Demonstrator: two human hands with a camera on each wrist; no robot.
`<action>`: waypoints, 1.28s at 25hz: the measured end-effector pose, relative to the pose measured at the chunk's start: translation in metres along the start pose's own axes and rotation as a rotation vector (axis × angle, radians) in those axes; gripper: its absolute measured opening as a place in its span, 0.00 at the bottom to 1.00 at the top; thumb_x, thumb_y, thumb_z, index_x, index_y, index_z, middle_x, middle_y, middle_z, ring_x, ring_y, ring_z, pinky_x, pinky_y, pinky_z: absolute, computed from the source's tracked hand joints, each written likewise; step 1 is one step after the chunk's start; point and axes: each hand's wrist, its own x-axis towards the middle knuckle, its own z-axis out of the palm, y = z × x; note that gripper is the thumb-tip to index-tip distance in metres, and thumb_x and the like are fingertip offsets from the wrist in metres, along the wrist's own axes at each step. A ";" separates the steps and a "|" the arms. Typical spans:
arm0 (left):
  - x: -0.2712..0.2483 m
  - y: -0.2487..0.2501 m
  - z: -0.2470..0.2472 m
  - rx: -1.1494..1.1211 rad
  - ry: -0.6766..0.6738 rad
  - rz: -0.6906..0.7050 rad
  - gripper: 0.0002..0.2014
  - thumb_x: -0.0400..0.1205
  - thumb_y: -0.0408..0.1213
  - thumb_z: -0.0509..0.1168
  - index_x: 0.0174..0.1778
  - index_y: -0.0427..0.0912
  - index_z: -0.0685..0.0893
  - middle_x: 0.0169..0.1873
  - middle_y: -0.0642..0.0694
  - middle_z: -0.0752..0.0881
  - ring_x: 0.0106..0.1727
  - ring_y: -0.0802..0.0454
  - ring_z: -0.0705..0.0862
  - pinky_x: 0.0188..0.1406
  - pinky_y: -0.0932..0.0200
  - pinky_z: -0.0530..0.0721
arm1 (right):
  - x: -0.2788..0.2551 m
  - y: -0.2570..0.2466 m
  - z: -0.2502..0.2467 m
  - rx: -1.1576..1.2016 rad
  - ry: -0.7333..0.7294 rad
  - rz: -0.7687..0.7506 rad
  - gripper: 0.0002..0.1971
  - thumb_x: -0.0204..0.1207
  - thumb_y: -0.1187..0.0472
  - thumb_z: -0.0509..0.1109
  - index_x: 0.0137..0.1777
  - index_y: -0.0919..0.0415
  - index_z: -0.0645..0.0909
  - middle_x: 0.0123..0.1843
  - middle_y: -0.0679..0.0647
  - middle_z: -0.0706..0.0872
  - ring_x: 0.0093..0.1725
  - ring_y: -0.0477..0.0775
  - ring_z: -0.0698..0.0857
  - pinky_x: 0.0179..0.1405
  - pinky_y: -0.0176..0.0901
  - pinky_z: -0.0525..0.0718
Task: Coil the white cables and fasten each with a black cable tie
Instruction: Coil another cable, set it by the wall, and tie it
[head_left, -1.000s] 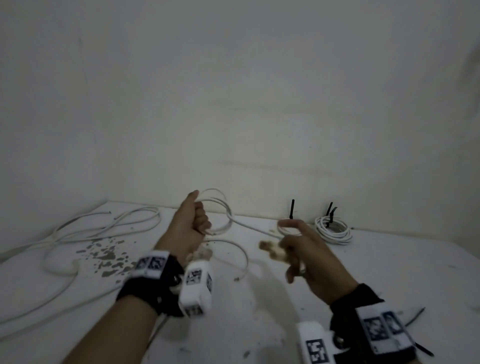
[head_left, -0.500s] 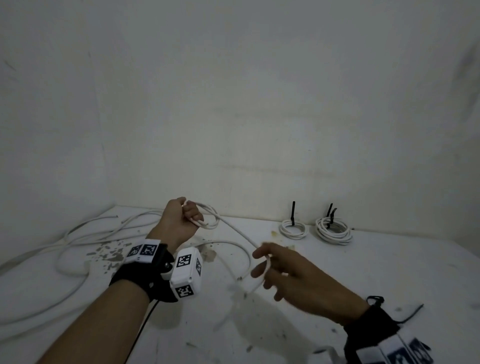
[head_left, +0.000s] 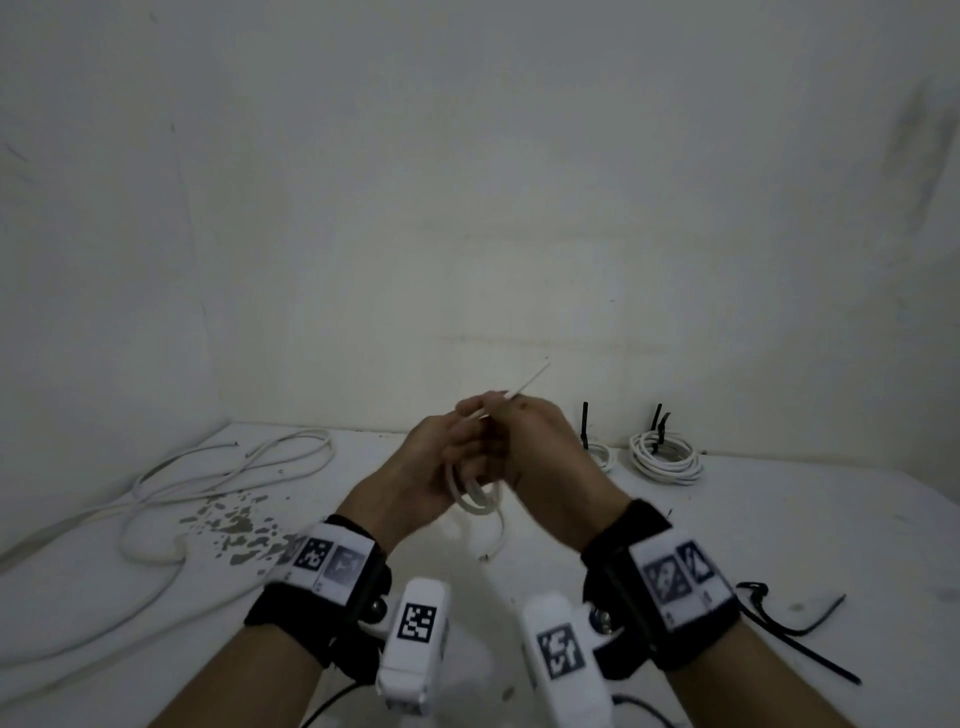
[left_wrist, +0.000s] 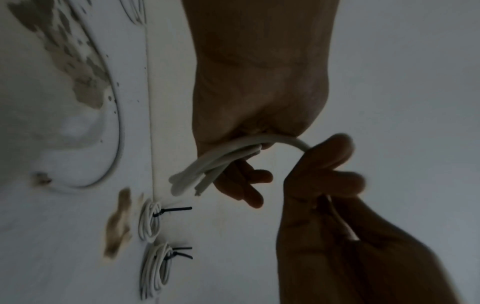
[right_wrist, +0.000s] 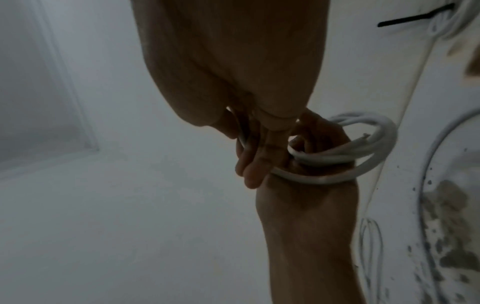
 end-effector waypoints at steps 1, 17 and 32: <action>-0.004 0.000 0.001 -0.012 -0.032 -0.007 0.19 0.87 0.38 0.55 0.32 0.40 0.83 0.20 0.48 0.75 0.19 0.55 0.75 0.23 0.61 0.73 | 0.006 -0.006 -0.005 0.065 0.062 -0.007 0.14 0.90 0.63 0.55 0.50 0.71 0.80 0.36 0.63 0.86 0.34 0.58 0.86 0.29 0.41 0.83; -0.015 -0.012 0.008 0.367 0.068 -0.053 0.23 0.79 0.60 0.67 0.30 0.46 0.69 0.20 0.53 0.58 0.19 0.55 0.53 0.20 0.61 0.53 | 0.016 0.002 -0.061 -0.282 0.419 0.023 0.18 0.71 0.49 0.82 0.40 0.67 0.85 0.32 0.57 0.85 0.23 0.54 0.81 0.19 0.39 0.74; 0.027 -0.013 -0.003 0.228 0.078 0.002 0.21 0.81 0.54 0.67 0.30 0.47 0.70 0.19 0.54 0.56 0.16 0.58 0.52 0.14 0.64 0.51 | 0.030 0.022 -0.123 -0.859 0.399 -0.117 0.12 0.78 0.46 0.74 0.48 0.54 0.79 0.23 0.47 0.81 0.21 0.46 0.78 0.19 0.41 0.75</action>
